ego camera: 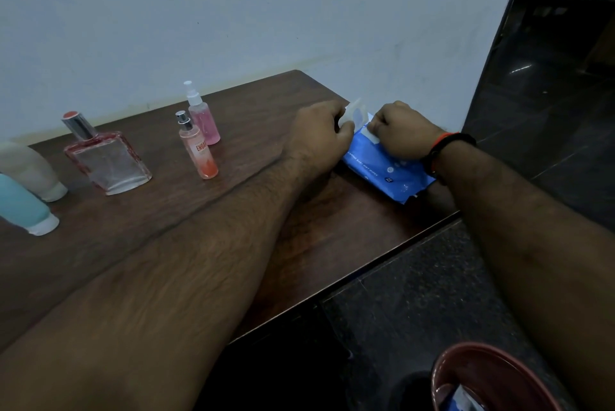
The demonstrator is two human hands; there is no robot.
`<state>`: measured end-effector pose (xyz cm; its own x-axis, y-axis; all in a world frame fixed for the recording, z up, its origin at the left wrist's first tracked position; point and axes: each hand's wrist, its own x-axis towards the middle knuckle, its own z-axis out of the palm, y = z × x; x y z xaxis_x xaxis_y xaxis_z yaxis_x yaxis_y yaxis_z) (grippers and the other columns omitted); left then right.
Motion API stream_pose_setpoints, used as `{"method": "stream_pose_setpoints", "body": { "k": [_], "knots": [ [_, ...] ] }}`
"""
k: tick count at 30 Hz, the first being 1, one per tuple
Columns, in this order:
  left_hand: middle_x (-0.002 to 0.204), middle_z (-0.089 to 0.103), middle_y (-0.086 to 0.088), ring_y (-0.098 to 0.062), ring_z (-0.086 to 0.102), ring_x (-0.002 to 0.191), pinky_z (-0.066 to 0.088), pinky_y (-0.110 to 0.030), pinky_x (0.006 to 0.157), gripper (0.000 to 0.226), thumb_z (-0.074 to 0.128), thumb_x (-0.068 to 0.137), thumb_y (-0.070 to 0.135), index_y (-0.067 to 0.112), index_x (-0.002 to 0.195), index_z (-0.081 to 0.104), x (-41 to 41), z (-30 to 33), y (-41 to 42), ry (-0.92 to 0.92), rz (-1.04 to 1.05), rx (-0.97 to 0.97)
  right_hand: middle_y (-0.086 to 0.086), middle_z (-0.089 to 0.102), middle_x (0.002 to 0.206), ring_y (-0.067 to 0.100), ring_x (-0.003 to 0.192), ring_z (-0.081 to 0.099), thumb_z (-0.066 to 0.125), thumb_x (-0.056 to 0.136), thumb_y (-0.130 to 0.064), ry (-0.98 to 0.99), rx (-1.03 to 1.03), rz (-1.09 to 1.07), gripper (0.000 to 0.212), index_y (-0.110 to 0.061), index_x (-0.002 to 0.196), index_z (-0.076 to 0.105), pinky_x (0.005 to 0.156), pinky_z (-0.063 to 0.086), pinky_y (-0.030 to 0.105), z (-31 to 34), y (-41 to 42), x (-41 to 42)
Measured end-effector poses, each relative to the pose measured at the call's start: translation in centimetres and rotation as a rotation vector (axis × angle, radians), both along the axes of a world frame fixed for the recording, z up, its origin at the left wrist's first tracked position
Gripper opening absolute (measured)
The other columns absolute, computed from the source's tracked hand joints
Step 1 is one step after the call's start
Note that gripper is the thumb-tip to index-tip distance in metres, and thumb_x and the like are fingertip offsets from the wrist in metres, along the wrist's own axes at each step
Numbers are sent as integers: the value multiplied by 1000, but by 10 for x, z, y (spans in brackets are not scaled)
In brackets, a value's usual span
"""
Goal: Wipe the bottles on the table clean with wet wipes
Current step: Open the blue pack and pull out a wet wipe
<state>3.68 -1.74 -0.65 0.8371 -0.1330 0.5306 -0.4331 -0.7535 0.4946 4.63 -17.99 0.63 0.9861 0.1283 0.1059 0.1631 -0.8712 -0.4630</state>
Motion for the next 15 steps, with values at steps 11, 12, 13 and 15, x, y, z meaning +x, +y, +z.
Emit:
{"method": "stream_pose_setpoints", "body": {
  "k": [11, 12, 13, 15],
  "knots": [
    [77, 66, -3, -20, 59, 71, 48, -33, 64, 18, 59, 88, 22, 7, 83, 67, 2, -3, 4, 7, 9, 11, 6, 67, 101, 21, 92, 56, 55, 97, -22, -117, 13, -28, 19, -10, 100, 69, 77, 42, 28, 6, -8, -3],
    [77, 67, -4, -21, 60, 72, 49, -35, 66, 18, 59, 88, 22, 7, 83, 67, 3, -4, 4, 6, 12, 10, 4, 69, 101, 20, 93, 59, 59, 94, -22, -124, 12, -16, 17, -12, 98, 71, 78, 44, 28, 7, -8, -4],
    [78, 68, -5, -21, 60, 73, 50, -36, 67, 19, 59, 88, 23, 6, 85, 67, 2, -3, 3, 3, 13, 15, 3, 70, 101, 20, 94, 61, 63, 91, -23, -112, -10, 5, 14, -15, 96, 73, 80, 47, 30, 9, -7, -5],
    [81, 69, -5, -21, 61, 74, 50, -35, 68, 19, 59, 89, 23, 7, 88, 69, 2, -2, 2, 1, 8, 22, 1, 71, 101, 22, 98, 62, 68, 87, -24, -71, -99, 29, 12, -19, 94, 75, 84, 51, 33, 10, -3, -6]
  ]
}}
